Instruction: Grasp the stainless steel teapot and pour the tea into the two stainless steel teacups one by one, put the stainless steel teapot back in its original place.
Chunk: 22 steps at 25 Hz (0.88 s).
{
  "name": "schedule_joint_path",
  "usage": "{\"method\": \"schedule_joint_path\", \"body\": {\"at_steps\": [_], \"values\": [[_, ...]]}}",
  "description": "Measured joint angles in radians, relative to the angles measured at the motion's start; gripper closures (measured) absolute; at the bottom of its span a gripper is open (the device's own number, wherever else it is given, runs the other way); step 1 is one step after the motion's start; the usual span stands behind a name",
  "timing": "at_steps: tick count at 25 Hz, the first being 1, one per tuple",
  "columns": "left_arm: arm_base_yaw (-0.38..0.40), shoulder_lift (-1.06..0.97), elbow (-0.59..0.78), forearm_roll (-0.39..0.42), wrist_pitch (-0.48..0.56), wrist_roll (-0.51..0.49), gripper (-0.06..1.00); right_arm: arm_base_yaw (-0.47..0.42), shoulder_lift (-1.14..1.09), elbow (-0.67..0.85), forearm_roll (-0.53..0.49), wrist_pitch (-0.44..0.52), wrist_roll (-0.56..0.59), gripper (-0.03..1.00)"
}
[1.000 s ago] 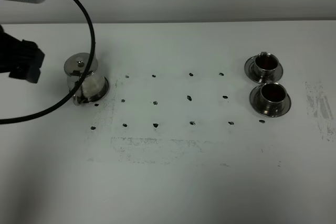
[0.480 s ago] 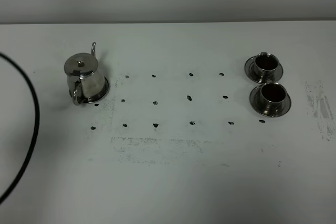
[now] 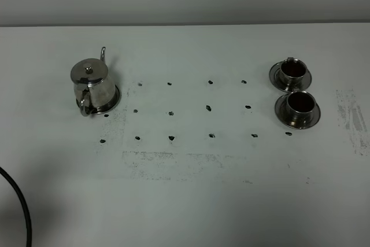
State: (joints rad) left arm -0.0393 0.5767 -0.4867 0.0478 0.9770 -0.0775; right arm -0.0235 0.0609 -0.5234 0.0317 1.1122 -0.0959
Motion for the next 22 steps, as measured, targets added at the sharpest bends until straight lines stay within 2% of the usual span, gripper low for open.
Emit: {"method": "schedule_joint_path", "body": {"at_steps": [6, 22], "values": [[0.000, -0.098, 0.027, -0.029, 0.067, 0.000, 0.22, 0.000, 0.000, 0.000, 0.000, 0.000, 0.000, 0.44], [0.000, -0.425, 0.031, -0.033, 0.074, 0.024, 0.22, 0.000, 0.000, 0.000, 0.000, 0.000, 0.000, 0.44]]}}
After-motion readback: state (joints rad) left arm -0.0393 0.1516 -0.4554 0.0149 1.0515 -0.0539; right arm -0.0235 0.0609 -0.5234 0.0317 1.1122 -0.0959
